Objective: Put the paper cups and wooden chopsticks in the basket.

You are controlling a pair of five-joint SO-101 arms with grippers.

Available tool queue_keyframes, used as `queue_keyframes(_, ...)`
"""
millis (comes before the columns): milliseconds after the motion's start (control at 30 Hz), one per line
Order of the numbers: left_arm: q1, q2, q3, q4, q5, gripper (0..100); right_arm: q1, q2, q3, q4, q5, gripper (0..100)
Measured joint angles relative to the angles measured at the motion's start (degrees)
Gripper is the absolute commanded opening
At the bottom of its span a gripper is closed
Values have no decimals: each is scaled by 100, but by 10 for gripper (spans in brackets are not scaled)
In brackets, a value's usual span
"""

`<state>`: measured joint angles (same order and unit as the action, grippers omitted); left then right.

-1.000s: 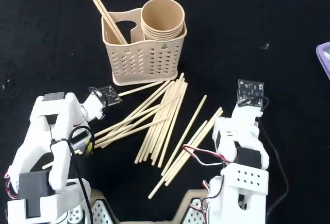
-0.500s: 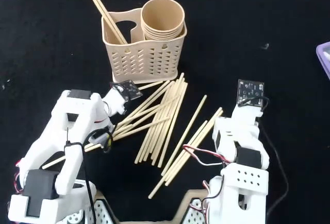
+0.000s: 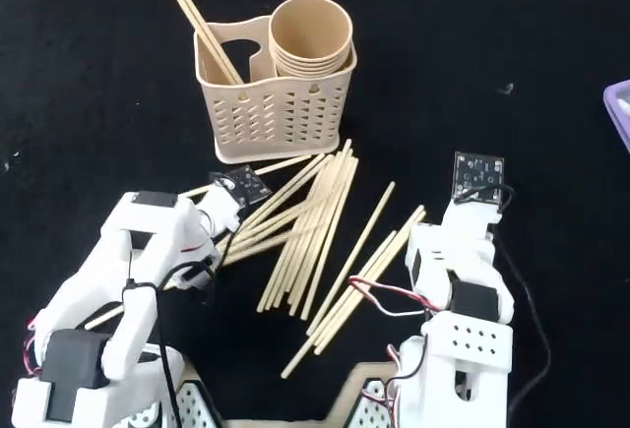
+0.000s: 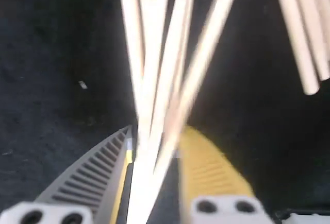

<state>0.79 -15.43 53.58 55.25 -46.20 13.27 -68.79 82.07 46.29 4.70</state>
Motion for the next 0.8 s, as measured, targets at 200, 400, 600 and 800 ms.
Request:
queue_keyframes(200, 0, 0, 0, 0, 44, 29, 0, 0, 0, 0, 0, 178)
queue_keyframes(400, 9, 9, -105, 343, -44, 30, 0, 0, 0, 0, 0, 178)
queue_keyframes(600, -202, 26, -1002, 1670, -334, 30, 0, 0, 0, 0, 0, 178)
queue_keyframes(800, -774, 53, -1363, 1873, -941, 30, 0, 0, 0, 0, 0, 178)
